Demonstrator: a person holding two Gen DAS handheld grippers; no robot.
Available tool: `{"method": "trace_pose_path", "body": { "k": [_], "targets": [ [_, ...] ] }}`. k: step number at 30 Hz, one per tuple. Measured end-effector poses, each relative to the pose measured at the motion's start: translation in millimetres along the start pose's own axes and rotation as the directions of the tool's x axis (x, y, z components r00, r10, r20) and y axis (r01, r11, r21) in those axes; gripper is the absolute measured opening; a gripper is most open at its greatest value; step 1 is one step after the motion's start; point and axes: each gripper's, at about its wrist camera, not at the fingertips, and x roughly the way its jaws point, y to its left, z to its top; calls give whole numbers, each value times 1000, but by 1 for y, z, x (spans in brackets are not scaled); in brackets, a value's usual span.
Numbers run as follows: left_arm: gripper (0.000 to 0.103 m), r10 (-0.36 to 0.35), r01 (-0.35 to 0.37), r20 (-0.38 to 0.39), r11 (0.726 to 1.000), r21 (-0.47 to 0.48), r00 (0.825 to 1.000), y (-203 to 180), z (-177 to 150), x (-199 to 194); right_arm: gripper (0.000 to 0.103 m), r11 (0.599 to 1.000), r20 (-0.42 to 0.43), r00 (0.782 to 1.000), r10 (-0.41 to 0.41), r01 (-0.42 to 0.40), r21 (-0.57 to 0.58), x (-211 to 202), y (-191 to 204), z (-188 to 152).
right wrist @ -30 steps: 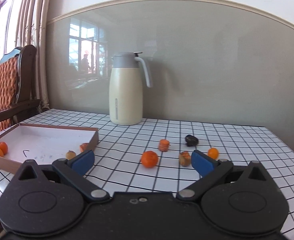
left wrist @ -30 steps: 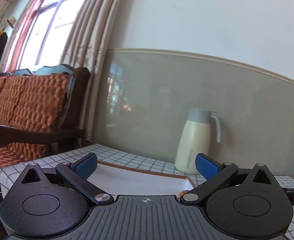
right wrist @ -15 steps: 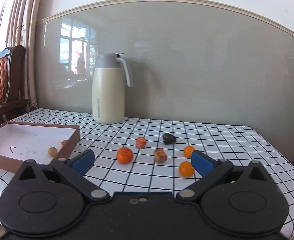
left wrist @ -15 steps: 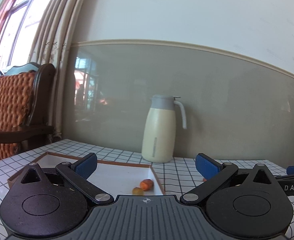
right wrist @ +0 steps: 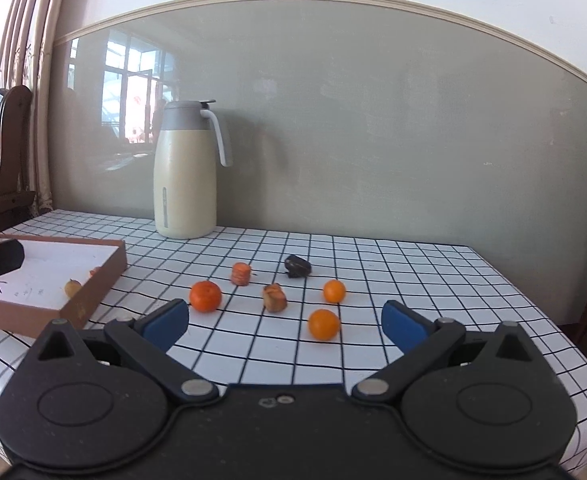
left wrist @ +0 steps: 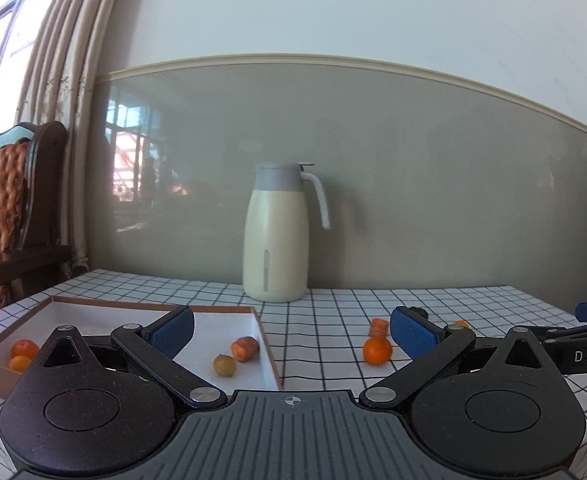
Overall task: Organize fruits
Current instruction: 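Move both open grippers away from the tray toward the fruits on the table, then close the left gripper on an orange while the right gripper grasps another orange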
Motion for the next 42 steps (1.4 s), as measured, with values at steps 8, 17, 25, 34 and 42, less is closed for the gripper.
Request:
{"method": "trace_pose_path", "body": {
  "k": [8, 17, 25, 34, 42],
  "targets": [
    [103, -65, 66, -25, 995, 72, 998, -28, -2, 11, 97, 998, -13, 999, -51, 50, -39, 0, -17, -9],
    [103, -48, 57, -61, 986, 158, 997, -58, -9, 38, 97, 997, 0, 997, -81, 81, 17, 10, -39, -15],
    [103, -66, 73, -60, 988, 133, 996, -68, -7, 68, 86, 996, -79, 993, -86, 88, 17, 43, -41, -20],
    [103, -77, 92, -157, 992, 91, 985, -62, -9, 103, 74, 997, -108, 992, -70, 71, 2, 68, -34, -16],
    [103, -117, 143, -166, 978, 149, 979, -75, -16, 117, 68, 999, -117, 992, -52, 52, -6, 94, -31, -9]
  ]
}}
